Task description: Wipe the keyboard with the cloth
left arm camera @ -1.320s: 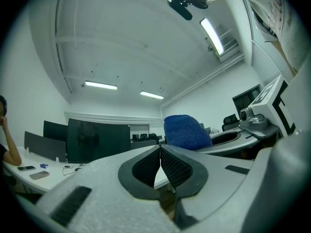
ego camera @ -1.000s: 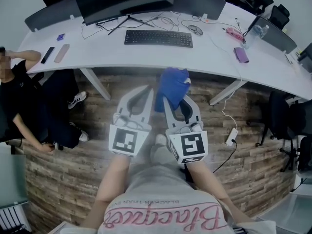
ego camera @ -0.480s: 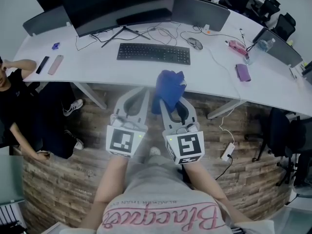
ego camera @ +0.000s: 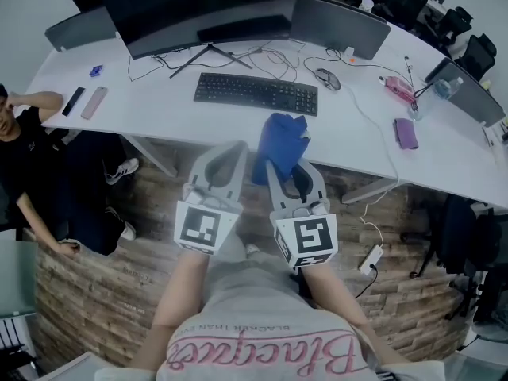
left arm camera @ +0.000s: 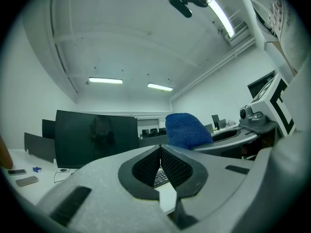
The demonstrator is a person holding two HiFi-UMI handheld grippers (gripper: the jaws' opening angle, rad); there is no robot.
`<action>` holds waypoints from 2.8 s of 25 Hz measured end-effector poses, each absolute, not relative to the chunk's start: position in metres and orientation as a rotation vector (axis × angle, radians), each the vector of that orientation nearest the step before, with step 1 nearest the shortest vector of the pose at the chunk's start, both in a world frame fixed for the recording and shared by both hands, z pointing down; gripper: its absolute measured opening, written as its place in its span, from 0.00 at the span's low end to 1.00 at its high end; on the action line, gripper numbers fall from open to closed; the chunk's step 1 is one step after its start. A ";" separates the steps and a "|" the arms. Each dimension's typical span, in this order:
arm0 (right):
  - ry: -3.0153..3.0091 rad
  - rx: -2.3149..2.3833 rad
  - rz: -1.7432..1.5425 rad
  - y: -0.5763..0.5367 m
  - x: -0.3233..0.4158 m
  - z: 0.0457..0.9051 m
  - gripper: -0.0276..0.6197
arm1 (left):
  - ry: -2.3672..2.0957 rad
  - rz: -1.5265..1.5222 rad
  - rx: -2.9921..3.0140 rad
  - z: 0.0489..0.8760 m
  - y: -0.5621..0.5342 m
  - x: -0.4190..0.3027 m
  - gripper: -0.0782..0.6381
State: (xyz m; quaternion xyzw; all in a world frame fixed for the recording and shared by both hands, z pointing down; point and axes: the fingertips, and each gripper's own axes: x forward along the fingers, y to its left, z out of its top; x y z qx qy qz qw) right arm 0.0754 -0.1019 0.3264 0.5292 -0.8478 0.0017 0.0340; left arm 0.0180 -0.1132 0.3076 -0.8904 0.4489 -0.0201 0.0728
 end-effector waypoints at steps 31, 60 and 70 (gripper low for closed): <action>-2.618 1.466 0.040 -0.297 -0.005 0.348 0.18 | 1.482 -0.156 -2.698 0.349 -0.303 -0.065 0.12; -2.584 1.159 0.522 -0.457 -0.162 0.452 0.18 | 1.773 -0.342 -2.741 0.439 -0.442 -0.212 0.12; -2.569 1.068 0.771 -0.481 -0.201 0.484 0.18 | 1.873 -0.411 -2.725 0.461 -0.459 -0.245 0.12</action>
